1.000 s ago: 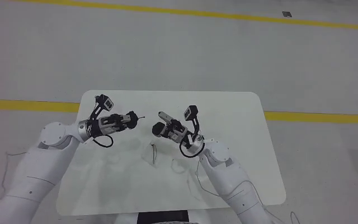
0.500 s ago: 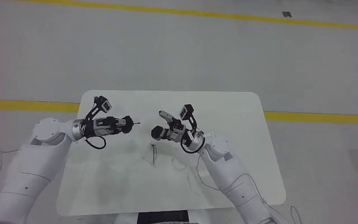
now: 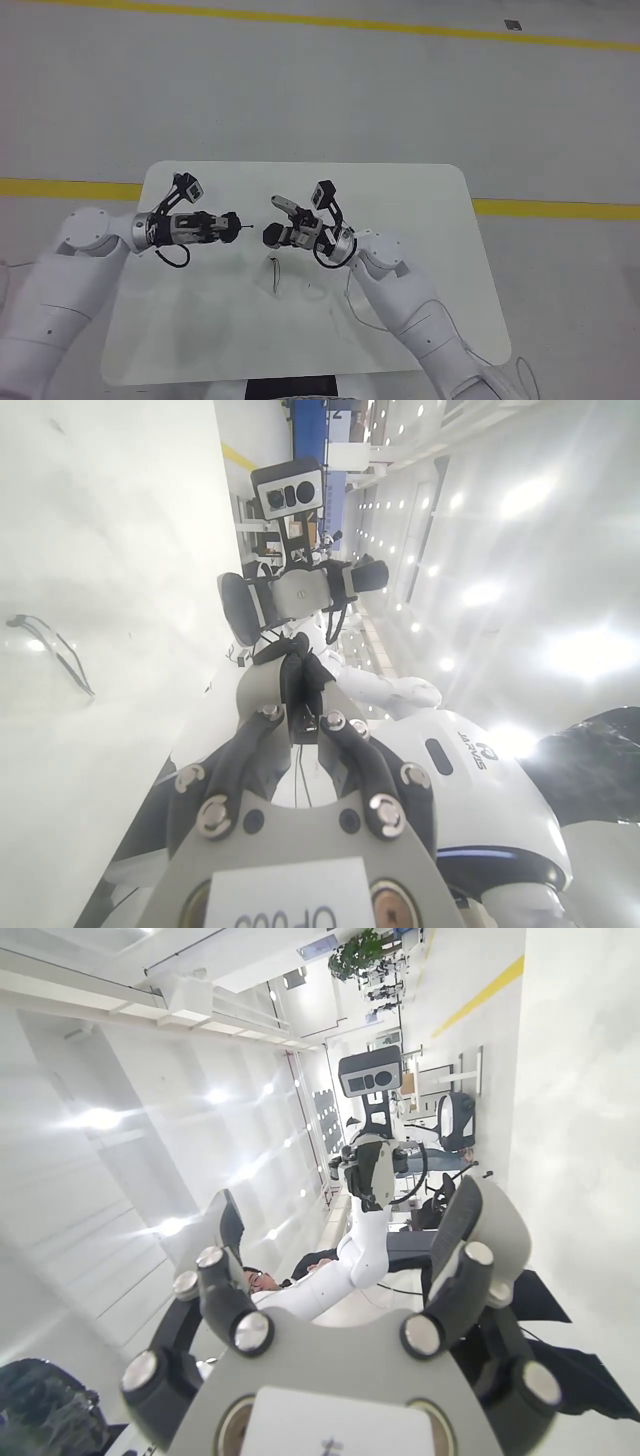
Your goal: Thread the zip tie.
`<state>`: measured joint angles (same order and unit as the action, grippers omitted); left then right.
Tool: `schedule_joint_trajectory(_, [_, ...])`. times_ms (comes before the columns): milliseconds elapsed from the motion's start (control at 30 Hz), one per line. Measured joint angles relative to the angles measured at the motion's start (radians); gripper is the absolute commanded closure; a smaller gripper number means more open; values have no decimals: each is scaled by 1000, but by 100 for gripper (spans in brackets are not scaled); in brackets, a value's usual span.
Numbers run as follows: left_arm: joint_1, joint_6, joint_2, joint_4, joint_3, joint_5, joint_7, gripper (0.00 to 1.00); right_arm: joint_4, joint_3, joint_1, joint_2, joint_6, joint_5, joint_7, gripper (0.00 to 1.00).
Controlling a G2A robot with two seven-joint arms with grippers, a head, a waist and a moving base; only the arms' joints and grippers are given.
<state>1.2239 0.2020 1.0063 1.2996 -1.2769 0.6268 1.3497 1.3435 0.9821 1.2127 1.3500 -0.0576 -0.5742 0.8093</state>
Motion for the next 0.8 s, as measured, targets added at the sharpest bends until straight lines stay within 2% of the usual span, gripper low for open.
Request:
schedule_joint_trajectory(67, [2,6,-1,0,1,12,8,100,1,-5,2,1,-3,-11,8,0])
schedule_joint_trajectory(100, [2,10,-1,0,2,16,14,100,0,-9,0,3,-7,-17,12,4])
schedule_joint_trajectory(133, [2,12,-2,-1,3,16,17,100,-1,-12,-2,4,-11,-20,14,51])
schedule_joint_trajectory(233, [2,13,-2,-2,3,15,17,100,-7,-18,-7,6,-20,-25,16,86])
schedule_joint_trajectory(333, [2,12,-2,-2,3,15,17,100,-15,-17,-6,5,-25,-13,19,100])
schedule_joint_trajectory(800, [2,12,-2,-2,3,15,17,100,-1,-26,4,1,-20,10,30,100])
